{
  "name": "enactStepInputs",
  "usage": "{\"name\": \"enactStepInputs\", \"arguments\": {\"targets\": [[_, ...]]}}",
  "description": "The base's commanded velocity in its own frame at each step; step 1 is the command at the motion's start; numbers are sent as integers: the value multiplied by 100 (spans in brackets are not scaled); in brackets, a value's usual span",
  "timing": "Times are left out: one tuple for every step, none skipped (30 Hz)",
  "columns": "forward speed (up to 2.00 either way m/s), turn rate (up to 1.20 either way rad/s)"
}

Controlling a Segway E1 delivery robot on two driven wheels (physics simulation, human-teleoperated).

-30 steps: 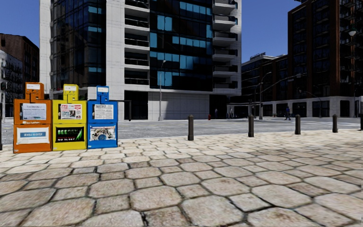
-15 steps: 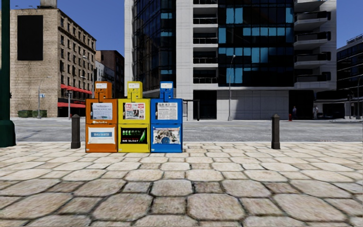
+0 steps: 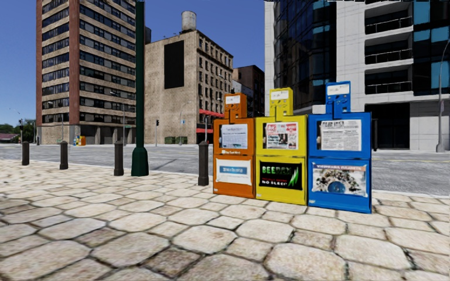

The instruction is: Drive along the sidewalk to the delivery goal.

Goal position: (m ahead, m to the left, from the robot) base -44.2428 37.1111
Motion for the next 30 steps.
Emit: {"name": "enactStepInputs", "arguments": {"targets": [[165, 101], [164, 101], [164, 101], [164, 101], [164, 101], [164, 101], [164, 101], [164, 101], [163, 101], [161, 101], [158, 101], [154, 101], [154, 101], [150, 101], [143, 101], [138, 101], [138, 101], [136, 101], [135, 101], [135, 101], [135, 101], [135, 101], [135, 101], [135, 101], [135, 101], [135, 98], [135, 96], [135, 96], [135, 96], [135, 95]]}}
